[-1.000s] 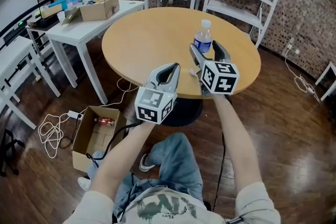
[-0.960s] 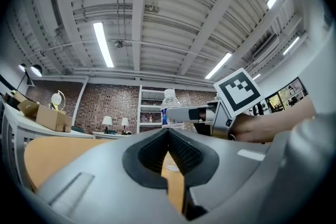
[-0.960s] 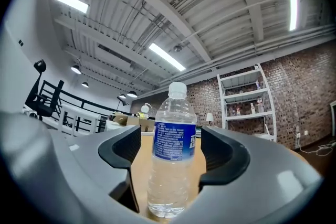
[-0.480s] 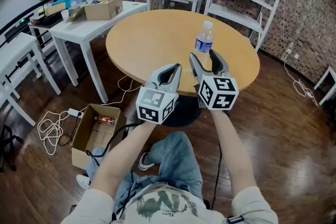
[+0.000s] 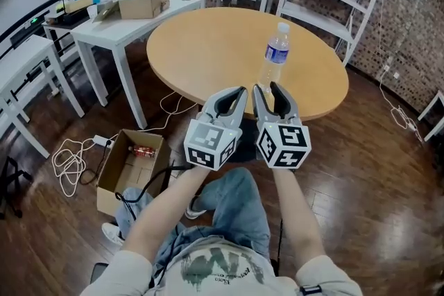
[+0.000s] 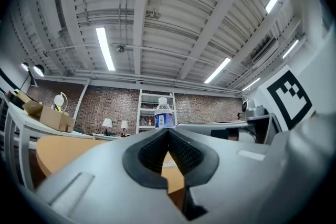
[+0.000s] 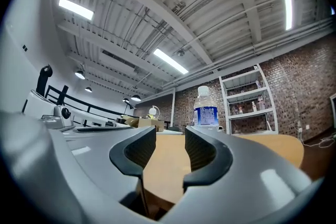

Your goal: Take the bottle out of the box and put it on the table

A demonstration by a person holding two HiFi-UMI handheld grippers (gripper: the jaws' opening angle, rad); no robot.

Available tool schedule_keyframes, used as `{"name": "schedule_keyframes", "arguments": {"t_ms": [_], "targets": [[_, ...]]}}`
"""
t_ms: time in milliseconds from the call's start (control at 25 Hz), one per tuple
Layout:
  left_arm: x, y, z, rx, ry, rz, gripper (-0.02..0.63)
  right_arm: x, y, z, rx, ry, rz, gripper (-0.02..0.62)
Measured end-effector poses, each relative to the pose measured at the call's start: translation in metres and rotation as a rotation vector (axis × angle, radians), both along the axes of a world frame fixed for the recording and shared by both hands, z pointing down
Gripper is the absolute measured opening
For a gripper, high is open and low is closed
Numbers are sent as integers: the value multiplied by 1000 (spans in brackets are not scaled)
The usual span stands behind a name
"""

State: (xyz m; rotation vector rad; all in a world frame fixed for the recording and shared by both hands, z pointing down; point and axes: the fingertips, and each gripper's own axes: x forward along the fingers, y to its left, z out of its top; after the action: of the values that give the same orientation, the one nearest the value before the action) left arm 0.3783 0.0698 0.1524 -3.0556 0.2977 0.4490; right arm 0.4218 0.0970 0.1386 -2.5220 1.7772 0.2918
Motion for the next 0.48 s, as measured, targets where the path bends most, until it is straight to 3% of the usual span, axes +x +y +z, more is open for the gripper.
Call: {"name": "schedule_keyframes", "arguments": {"t_ms": [280, 480], "targets": [[3, 9, 8, -9, -5, 11, 0, -2, 15, 19, 12, 10, 77, 35], [9, 14, 18, -18, -16, 19, 0, -2, 18, 30, 17, 15, 97, 3]]}}
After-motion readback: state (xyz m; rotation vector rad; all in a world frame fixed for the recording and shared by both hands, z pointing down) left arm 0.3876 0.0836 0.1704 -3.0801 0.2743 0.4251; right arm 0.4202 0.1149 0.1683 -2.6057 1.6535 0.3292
